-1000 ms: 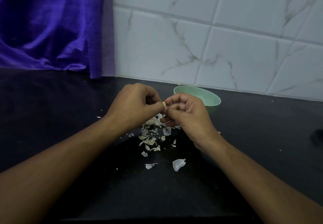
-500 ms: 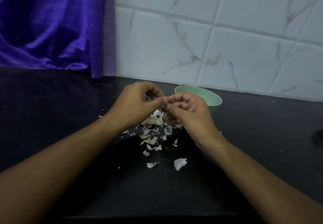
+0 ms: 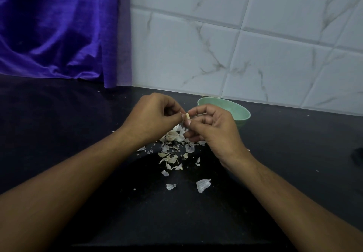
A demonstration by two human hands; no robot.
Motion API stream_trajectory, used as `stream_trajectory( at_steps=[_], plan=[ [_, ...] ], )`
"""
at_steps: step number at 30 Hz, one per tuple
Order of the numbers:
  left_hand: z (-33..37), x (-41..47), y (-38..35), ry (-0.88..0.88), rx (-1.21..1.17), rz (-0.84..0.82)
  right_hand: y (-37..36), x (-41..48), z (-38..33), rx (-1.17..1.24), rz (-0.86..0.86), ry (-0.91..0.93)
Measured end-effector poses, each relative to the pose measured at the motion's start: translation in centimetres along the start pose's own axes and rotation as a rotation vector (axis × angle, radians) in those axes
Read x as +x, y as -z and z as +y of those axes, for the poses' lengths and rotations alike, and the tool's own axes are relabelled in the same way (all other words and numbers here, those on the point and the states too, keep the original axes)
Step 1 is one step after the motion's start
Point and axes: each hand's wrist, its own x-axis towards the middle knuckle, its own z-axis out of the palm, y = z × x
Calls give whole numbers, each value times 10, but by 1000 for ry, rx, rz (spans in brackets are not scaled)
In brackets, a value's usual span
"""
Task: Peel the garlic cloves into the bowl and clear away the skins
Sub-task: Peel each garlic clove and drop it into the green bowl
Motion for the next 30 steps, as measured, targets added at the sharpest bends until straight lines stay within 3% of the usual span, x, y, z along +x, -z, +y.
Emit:
stream_trajectory(
  at_steps=[10, 17, 30],
  plan=[
    [1, -1, -1, -28, 92, 2, 0, 0, 1, -28, -29, 4],
    [0, 2, 2, 14, 51, -4, 1, -1, -5, 127, -21, -34],
    [1, 0, 2, -162, 158, -27, 3, 1, -2, 141, 49, -97]
  ],
)
